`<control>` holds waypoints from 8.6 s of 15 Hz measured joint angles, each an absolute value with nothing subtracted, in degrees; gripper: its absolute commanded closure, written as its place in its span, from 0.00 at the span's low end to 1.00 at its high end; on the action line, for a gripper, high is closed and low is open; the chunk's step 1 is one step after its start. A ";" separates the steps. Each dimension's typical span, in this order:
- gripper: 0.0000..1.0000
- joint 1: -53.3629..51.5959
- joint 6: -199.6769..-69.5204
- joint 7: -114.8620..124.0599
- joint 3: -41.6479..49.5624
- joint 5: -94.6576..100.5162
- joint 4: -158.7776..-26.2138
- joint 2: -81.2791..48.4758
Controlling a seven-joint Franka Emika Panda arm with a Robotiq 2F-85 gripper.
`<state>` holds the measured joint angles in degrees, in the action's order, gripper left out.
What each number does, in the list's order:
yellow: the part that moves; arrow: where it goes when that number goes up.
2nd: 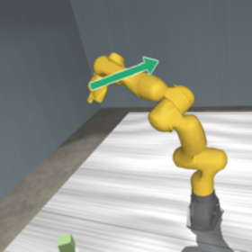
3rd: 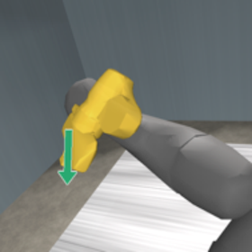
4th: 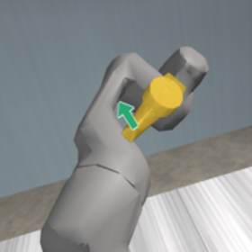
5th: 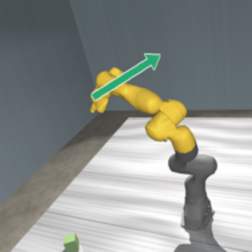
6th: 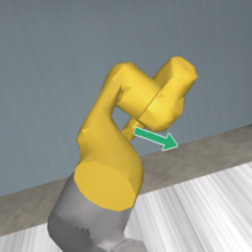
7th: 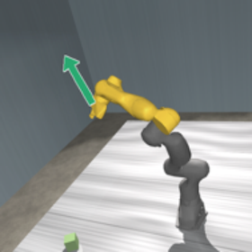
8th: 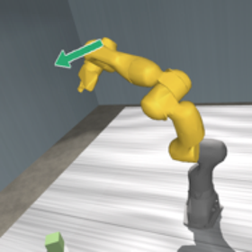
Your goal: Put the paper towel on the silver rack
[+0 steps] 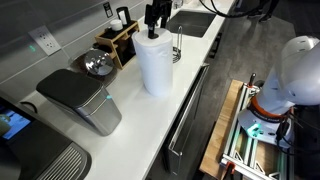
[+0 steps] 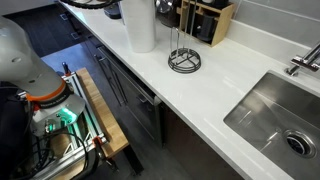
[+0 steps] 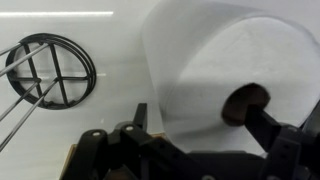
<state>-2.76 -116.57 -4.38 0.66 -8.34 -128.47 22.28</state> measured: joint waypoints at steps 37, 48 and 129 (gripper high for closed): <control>0.85 -2.26 -94.91 -26.78 8.72 -2.22 -118.17 38.97; 0.60 -4.04 -88.38 -41.97 14.67 -0.22 -96.24 34.89; 0.00 6.73 -70.62 -48.83 21.32 -9.45 -52.96 -3.79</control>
<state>6.73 -70.62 -48.83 21.32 -9.45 -52.96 -3.79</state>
